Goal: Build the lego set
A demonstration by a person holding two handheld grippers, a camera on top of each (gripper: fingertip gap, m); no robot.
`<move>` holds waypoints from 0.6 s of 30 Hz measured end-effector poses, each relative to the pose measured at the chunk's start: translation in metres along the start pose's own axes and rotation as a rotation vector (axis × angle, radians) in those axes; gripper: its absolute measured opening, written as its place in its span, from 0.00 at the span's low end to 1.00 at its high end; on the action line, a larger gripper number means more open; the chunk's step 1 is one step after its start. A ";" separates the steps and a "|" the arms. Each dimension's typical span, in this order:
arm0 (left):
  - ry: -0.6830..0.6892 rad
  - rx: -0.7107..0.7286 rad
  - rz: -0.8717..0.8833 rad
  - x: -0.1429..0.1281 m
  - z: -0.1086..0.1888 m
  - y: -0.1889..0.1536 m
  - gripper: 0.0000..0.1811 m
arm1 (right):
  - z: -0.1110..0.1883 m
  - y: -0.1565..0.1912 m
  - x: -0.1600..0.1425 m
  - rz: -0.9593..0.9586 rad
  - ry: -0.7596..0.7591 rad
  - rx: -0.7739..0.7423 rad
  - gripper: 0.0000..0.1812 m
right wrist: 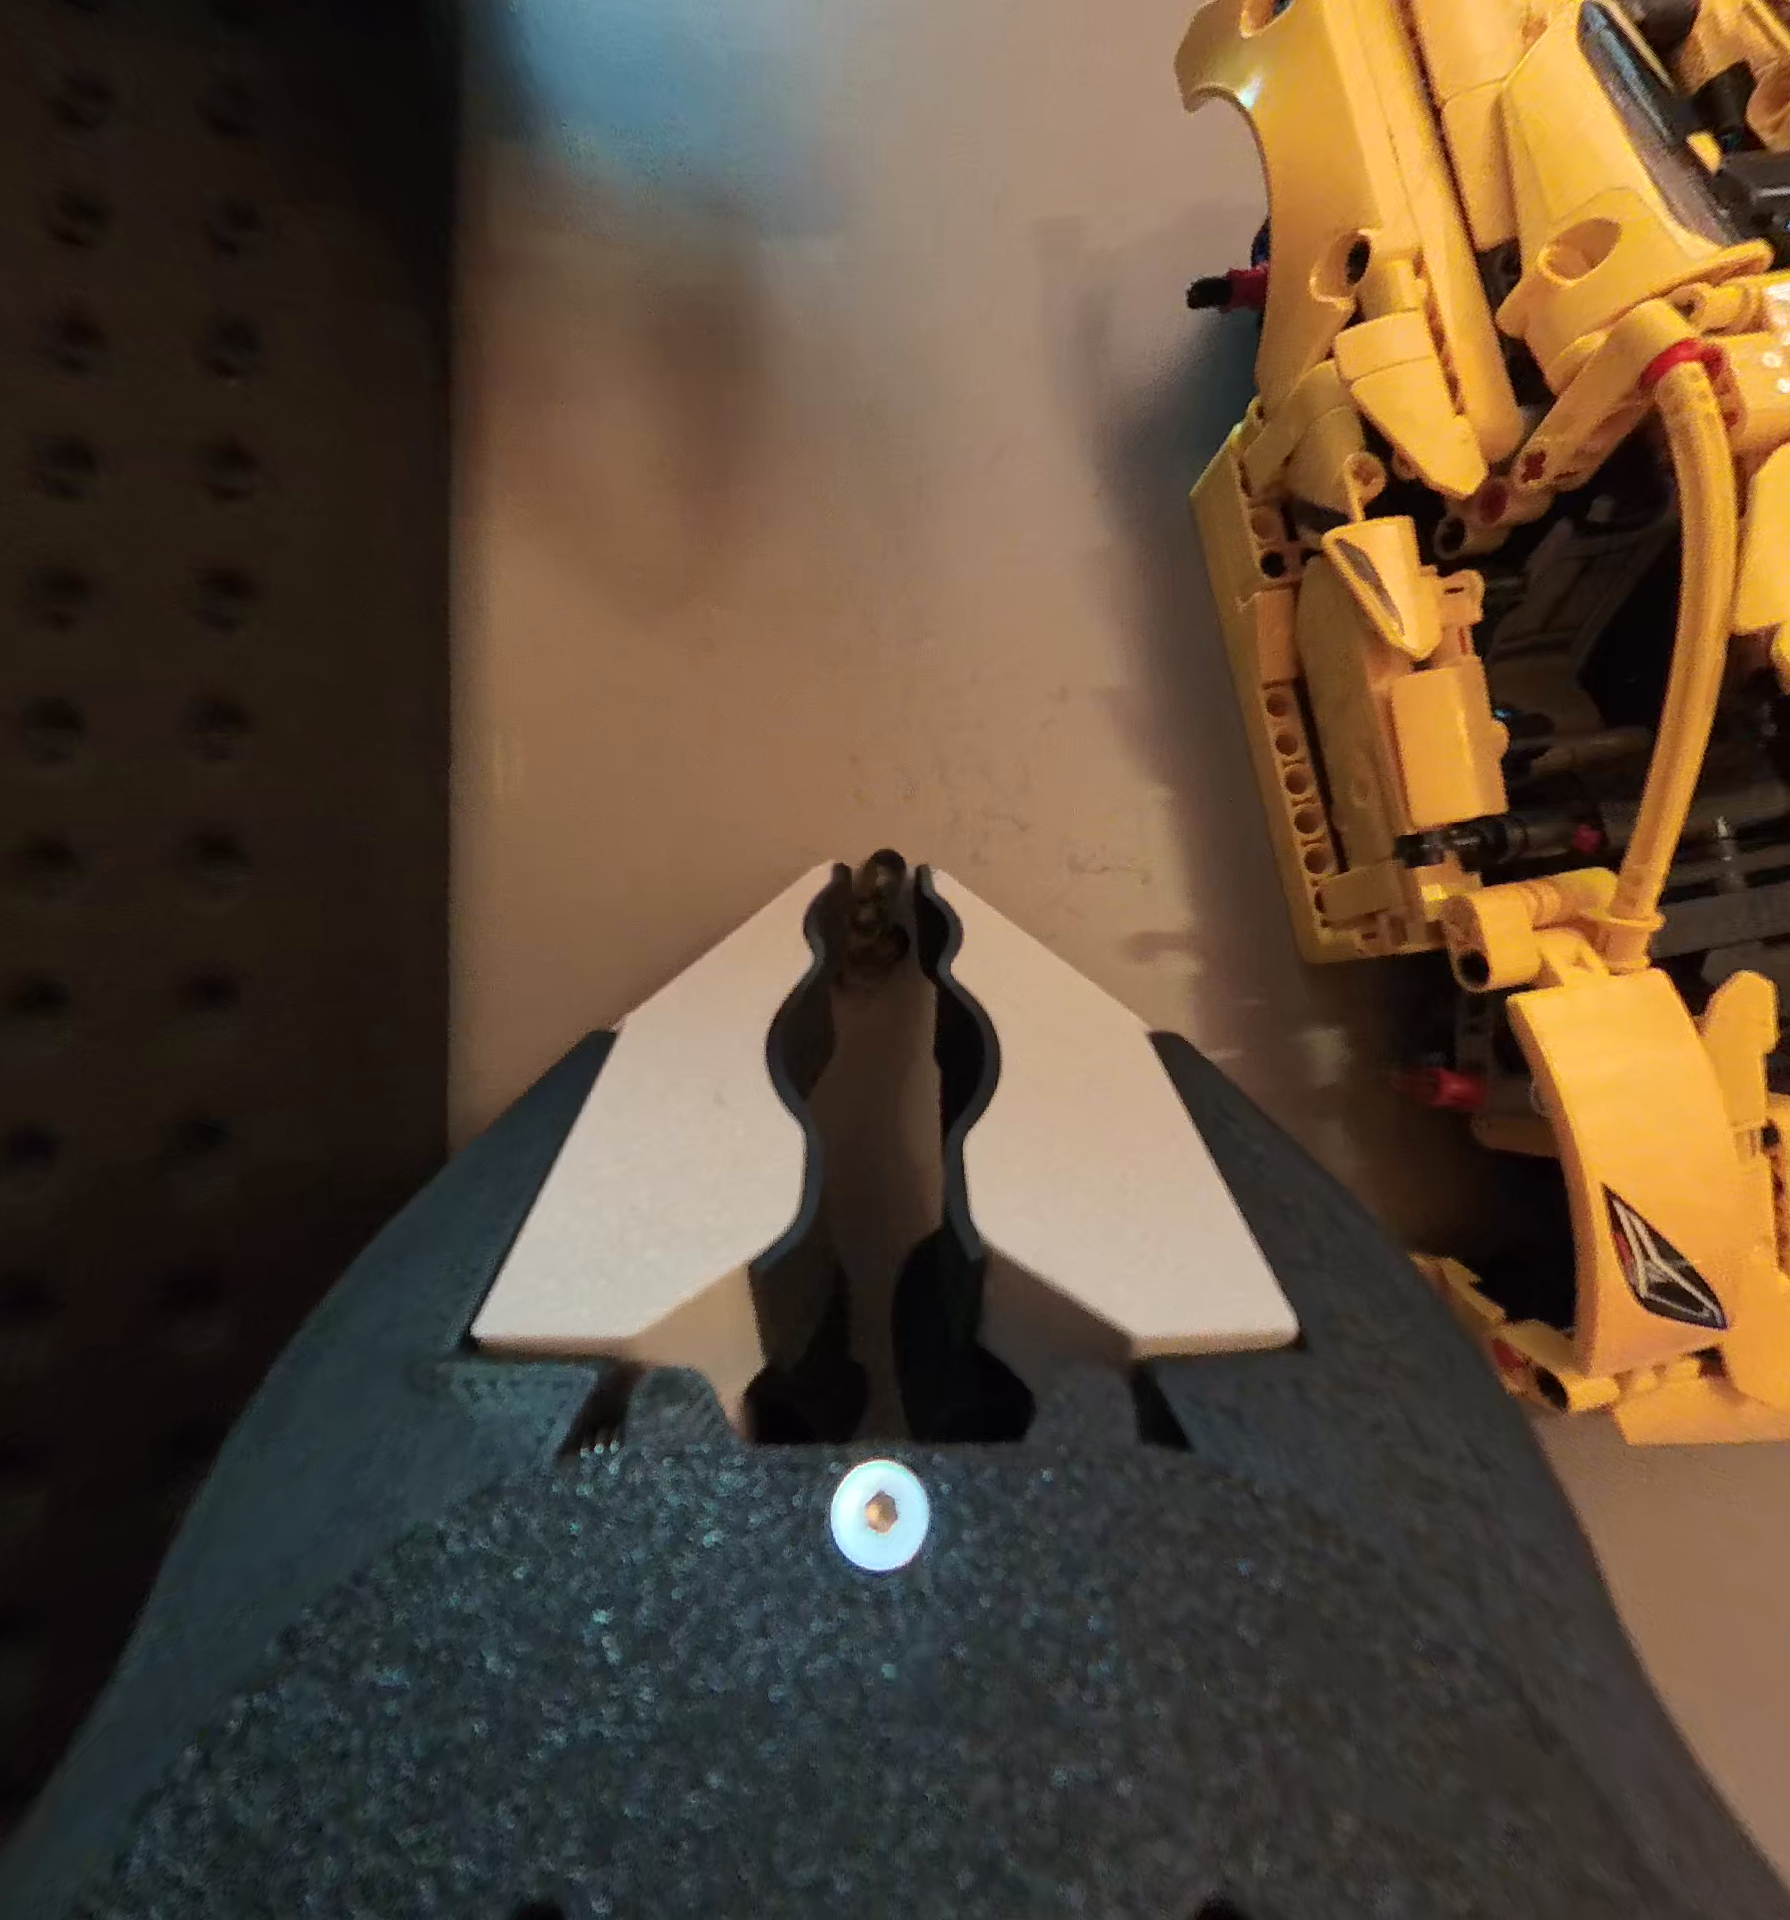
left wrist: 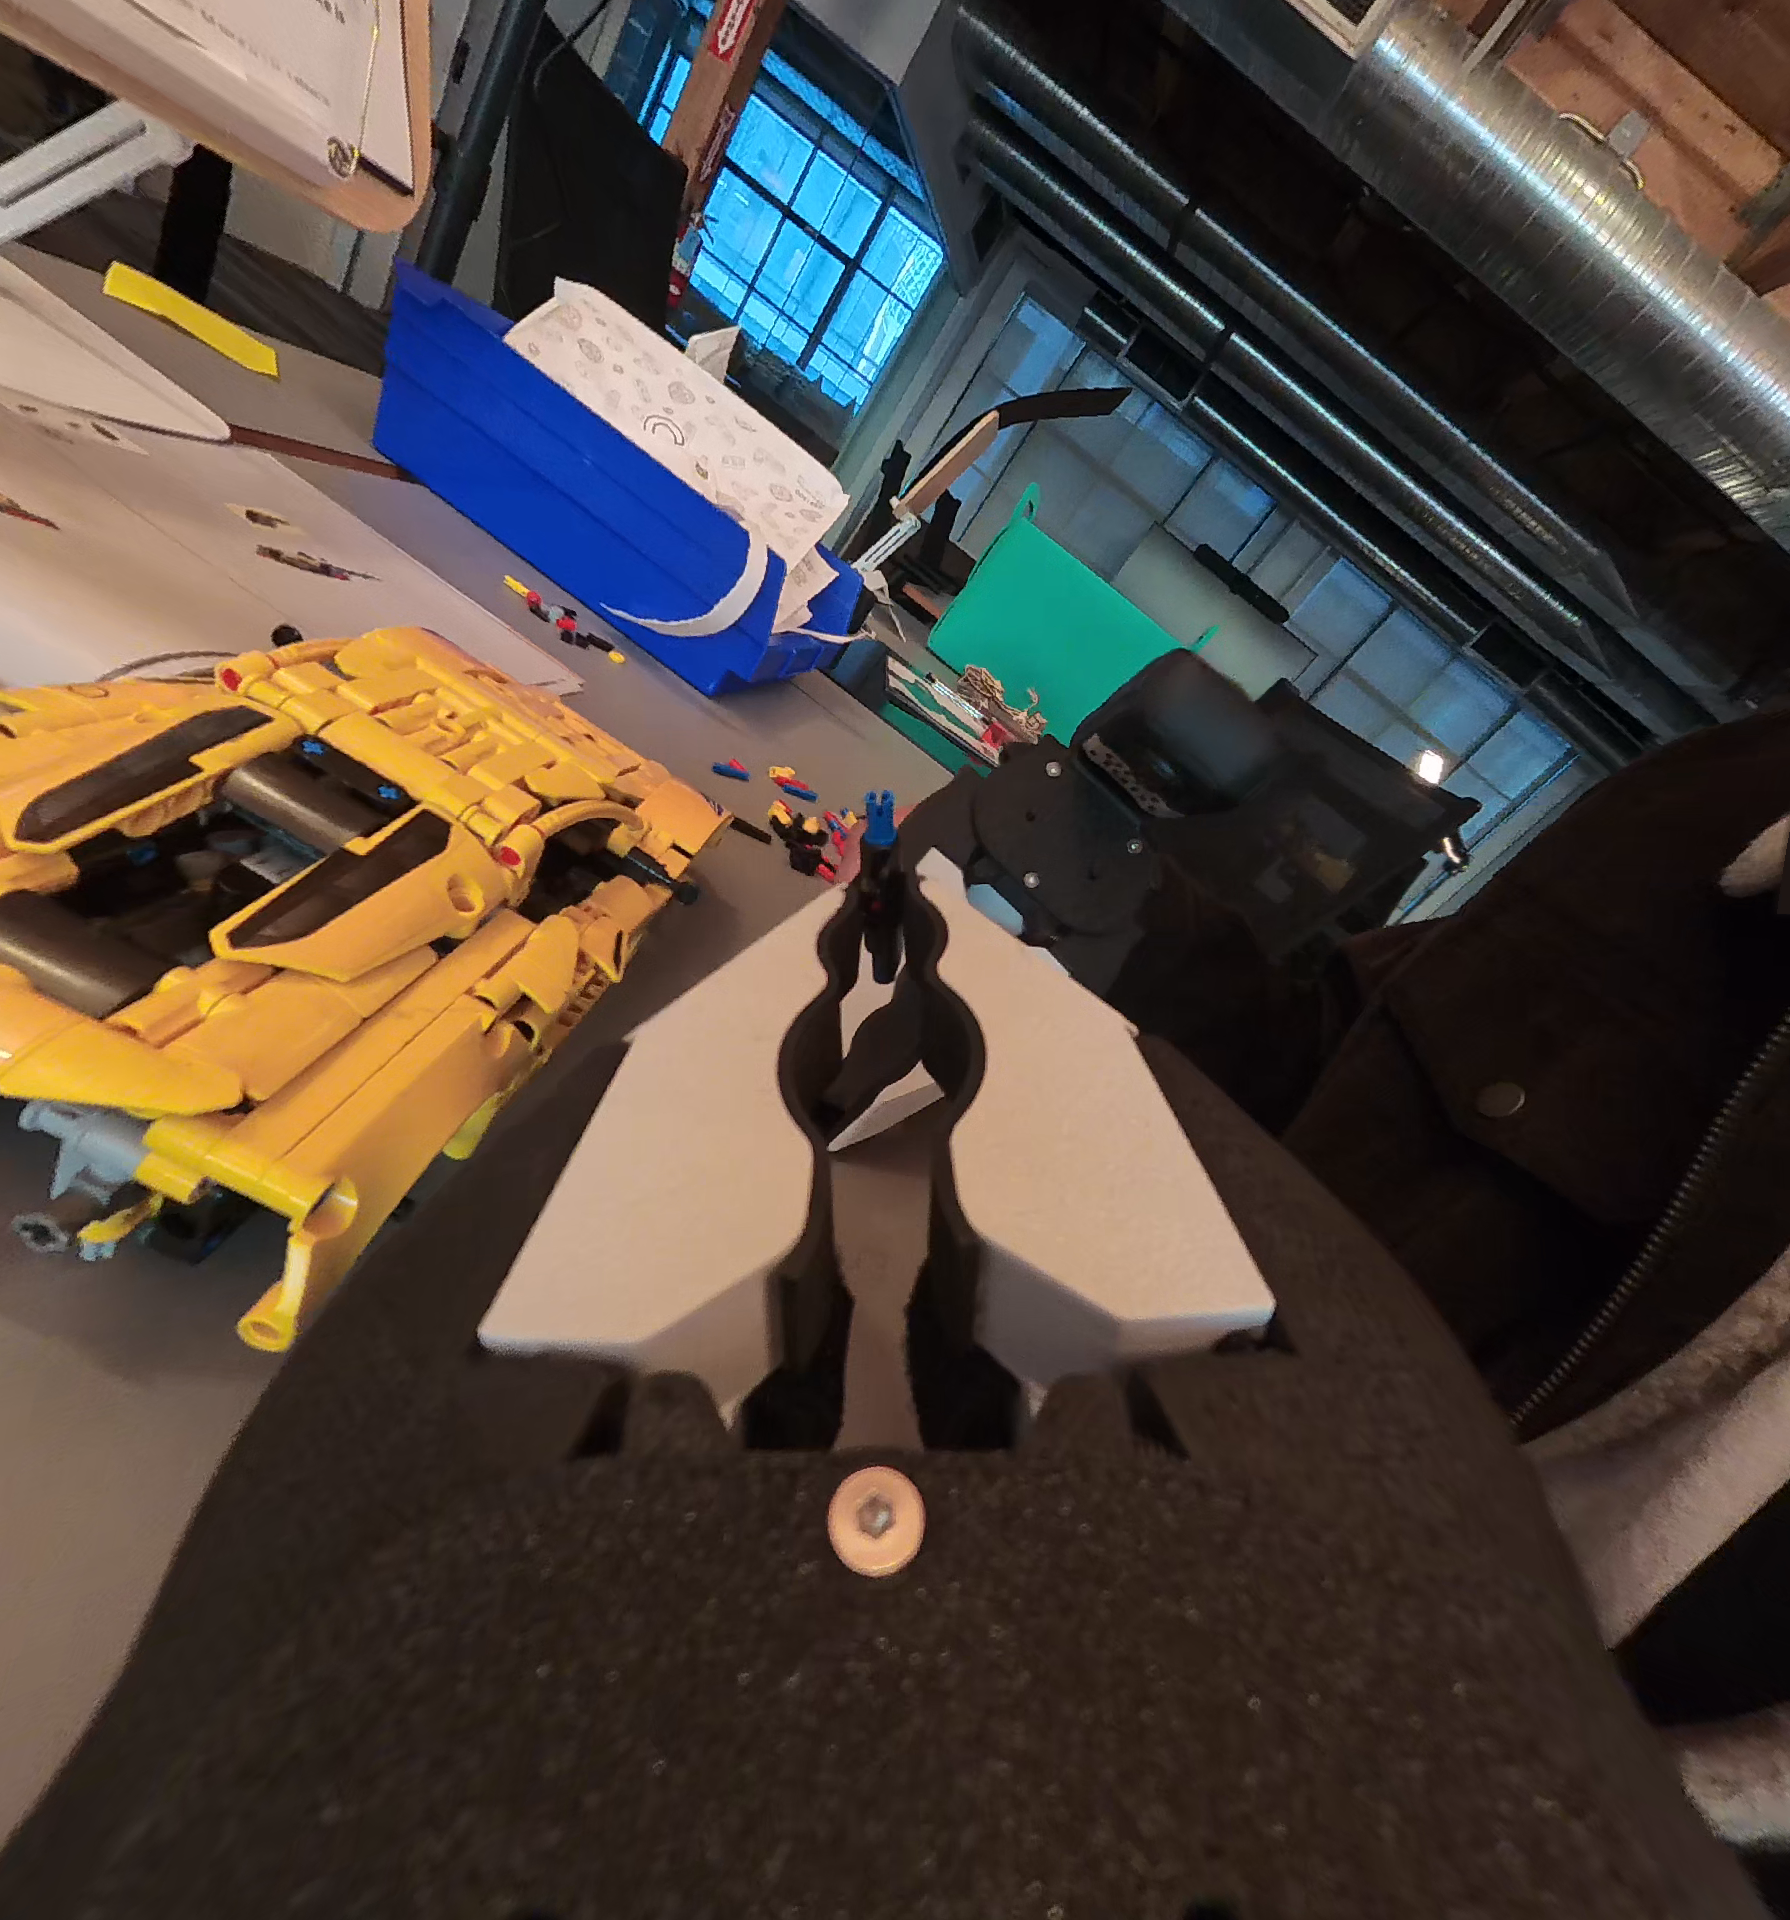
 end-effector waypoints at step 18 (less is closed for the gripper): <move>0.160 0.196 -0.949 -0.016 -0.018 -0.033 0.04 | 0.043 -0.031 0.046 -0.350 -0.445 0.116 0.03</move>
Point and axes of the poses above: each gripper's, where its closed fingertips meet, z back along the fingers, x out of its top, y = z × x across the jaws, the point moved 3 cm from there along z, back along the fingers, and after that the axes turned 3 degrees about y, right-handed, at the moved point
